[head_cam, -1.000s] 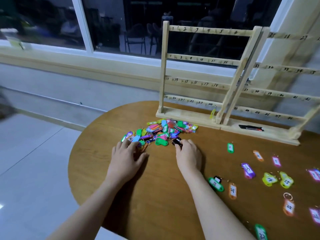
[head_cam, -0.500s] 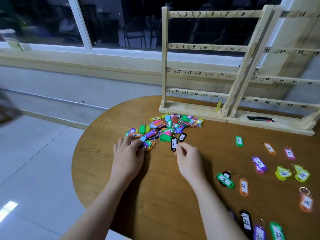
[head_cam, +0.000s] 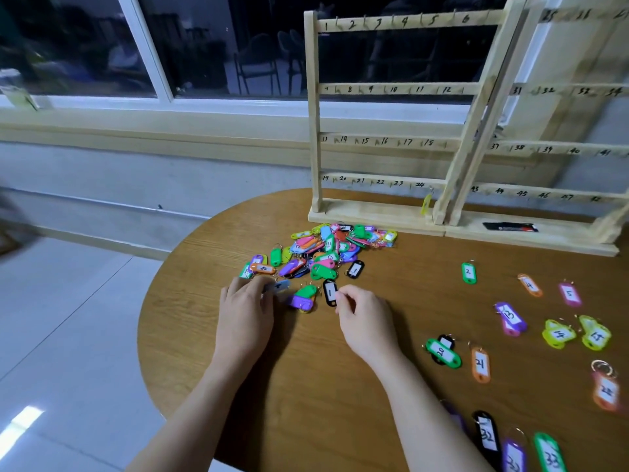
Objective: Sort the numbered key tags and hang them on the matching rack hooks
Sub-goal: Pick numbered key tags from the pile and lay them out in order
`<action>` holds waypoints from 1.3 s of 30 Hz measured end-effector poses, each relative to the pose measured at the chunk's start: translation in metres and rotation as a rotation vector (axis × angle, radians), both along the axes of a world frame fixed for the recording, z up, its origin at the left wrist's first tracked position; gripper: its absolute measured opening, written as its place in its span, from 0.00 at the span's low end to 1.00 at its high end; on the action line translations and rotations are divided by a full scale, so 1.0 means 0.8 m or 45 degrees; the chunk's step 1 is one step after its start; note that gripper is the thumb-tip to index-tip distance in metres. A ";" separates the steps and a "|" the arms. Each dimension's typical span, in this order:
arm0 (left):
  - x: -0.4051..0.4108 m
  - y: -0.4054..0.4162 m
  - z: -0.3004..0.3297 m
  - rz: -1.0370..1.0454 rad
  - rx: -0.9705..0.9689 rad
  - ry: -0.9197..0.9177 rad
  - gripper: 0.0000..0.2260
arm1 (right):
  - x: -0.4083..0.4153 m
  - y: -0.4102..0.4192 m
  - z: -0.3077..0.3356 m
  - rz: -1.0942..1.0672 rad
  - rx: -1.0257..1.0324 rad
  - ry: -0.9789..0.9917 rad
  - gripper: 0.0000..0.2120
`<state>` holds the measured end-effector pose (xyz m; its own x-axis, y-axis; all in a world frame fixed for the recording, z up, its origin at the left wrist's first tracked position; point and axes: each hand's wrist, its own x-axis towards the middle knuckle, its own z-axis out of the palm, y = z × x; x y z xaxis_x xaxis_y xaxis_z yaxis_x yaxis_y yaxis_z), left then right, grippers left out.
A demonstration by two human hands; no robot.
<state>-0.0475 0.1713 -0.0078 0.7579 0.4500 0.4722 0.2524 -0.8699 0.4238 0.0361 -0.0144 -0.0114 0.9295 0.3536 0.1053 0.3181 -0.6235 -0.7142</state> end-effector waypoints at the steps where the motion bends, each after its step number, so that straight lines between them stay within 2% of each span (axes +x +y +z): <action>1: -0.001 -0.001 0.001 0.004 -0.035 -0.002 0.09 | 0.000 0.000 -0.001 0.000 -0.001 -0.010 0.10; 7: 0.003 0.013 -0.009 -0.046 -0.175 0.057 0.13 | 0.001 0.003 -0.004 -0.034 -0.003 -0.026 0.10; 13: -0.002 0.004 0.005 -0.070 -0.180 0.073 0.11 | -0.004 0.002 0.005 -0.059 -0.072 -0.054 0.12; 18: -0.004 0.001 0.009 -0.082 -0.184 0.044 0.11 | -0.009 0.005 0.013 -0.071 -0.088 -0.054 0.09; 25: -0.009 -0.001 0.011 -0.050 -0.253 0.007 0.05 | -0.012 -0.012 0.035 -0.011 0.086 0.133 0.11; 28: -0.011 -0.010 0.015 -0.095 -0.275 -0.083 0.06 | -0.005 -0.037 0.046 -0.123 0.188 0.108 0.14; 30: -0.009 -0.023 0.017 -0.105 -0.373 -0.129 0.07 | 0.008 -0.054 0.051 -0.230 0.200 0.109 0.15; 35: 0.002 -0.090 0.045 -0.246 -0.806 -0.176 0.06 | 0.053 -0.090 0.058 -0.442 0.068 0.160 0.16; 39: 0.011 -0.117 0.059 -0.358 -0.872 -0.066 0.07 | 0.087 -0.111 0.049 -0.529 -0.091 0.162 0.15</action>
